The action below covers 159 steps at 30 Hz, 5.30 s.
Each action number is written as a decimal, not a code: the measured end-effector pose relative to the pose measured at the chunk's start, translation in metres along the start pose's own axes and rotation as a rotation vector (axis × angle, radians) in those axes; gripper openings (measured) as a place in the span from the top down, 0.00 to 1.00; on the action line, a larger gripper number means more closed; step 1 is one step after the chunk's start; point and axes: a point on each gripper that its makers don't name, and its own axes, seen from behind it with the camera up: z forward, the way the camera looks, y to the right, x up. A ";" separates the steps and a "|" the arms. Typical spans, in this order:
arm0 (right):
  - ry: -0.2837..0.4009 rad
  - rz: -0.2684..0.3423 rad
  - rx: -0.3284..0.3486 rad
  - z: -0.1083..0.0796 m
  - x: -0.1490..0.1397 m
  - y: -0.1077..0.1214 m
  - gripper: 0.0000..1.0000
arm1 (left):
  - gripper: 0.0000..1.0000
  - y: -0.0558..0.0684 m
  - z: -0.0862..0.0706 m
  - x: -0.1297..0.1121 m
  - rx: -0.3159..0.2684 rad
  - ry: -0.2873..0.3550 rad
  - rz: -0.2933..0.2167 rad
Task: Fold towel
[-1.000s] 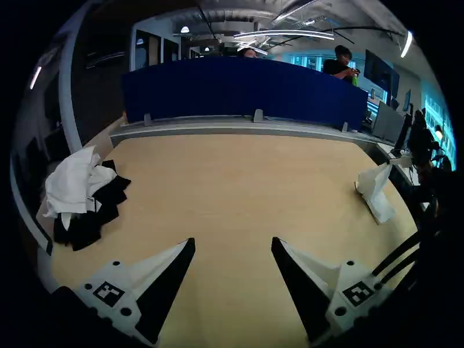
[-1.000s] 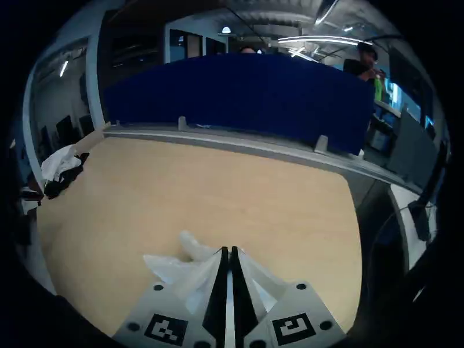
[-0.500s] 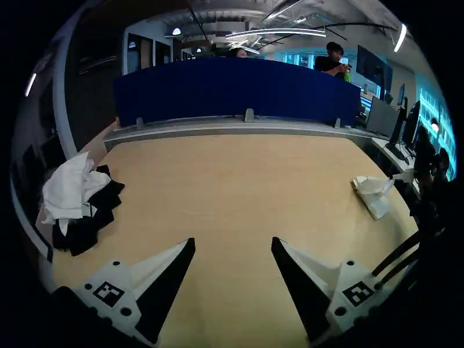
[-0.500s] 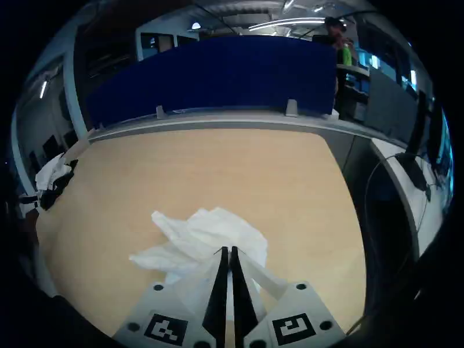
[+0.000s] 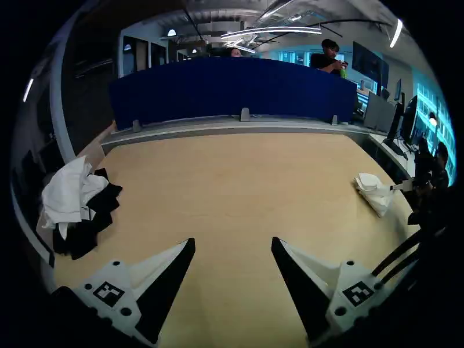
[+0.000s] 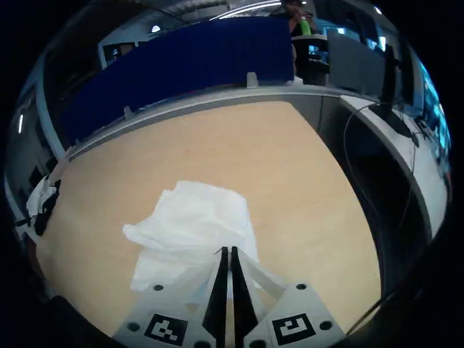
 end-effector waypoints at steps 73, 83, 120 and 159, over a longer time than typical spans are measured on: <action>0.033 -0.330 0.063 0.028 -0.017 -0.134 0.71 | 0.02 -0.015 -0.007 -0.005 0.004 0.009 -0.014; 0.046 -0.325 0.039 0.027 -0.010 -0.131 0.94 | 0.02 -0.016 -0.007 -0.005 0.004 0.013 -0.015; 0.066 -0.304 0.038 -0.007 -0.024 -0.122 0.18 | 0.02 -0.014 -0.003 0.004 -0.015 0.026 -0.007; 0.068 -0.217 -0.102 0.005 -0.029 -0.061 0.00 | 0.02 -0.015 0.000 0.006 -0.015 0.023 -0.002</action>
